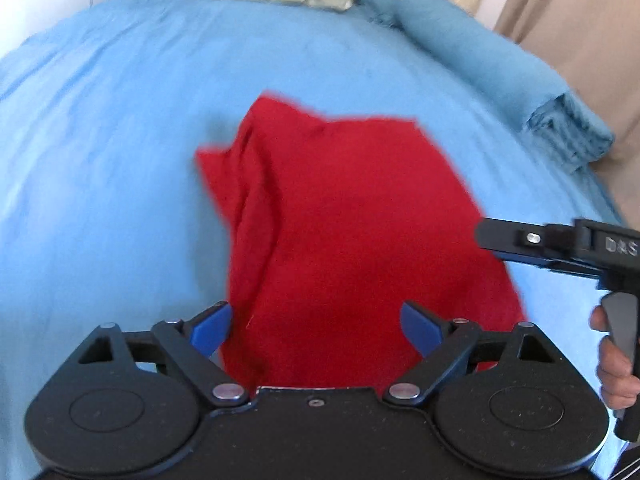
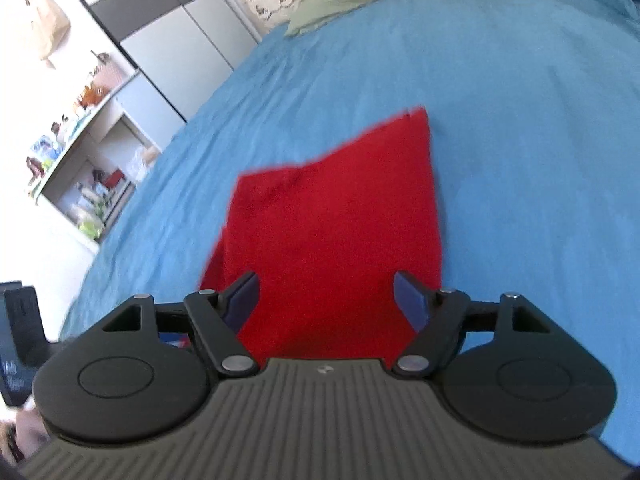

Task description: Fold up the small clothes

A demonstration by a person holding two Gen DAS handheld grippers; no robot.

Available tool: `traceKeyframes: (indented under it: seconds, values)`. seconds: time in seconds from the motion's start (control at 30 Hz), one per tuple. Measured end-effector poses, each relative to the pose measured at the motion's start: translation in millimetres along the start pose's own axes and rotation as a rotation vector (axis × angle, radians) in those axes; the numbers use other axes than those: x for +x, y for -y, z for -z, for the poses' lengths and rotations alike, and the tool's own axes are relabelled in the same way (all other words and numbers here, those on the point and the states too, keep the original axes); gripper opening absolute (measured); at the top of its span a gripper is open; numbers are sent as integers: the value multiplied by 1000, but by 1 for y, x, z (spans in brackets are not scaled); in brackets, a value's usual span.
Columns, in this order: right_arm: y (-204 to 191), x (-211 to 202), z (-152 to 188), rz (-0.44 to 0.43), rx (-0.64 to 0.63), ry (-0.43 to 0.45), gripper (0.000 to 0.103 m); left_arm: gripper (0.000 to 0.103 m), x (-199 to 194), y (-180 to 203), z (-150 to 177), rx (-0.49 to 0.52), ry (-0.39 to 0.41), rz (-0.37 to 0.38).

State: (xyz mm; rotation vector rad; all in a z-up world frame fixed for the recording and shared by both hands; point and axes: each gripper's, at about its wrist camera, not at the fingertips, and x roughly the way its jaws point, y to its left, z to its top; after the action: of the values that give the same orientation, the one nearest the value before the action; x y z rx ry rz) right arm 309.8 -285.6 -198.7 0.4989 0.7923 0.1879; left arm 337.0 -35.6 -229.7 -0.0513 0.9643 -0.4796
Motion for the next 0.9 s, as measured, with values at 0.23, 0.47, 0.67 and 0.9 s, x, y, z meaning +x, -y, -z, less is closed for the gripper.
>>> traceKeyframes:
  seconds: [0.23, 0.47, 0.67, 0.9]
  values:
    - [9, 6, 24, -33, -47, 79, 94, 94, -3, -4, 17, 3, 110, -23]
    - [-39, -96, 19, 3, -113, 163, 98, 94, -122, 37, 19, 8, 245, -82]
    - [-99, -214, 21, 157, -149, 151, 103, 103, -239, 93, 21, 10, 280, -220]
    - [-137, -283, 52, 391, -214, 94, 103, 103, -288, 130, 49, -40, 248, -342]
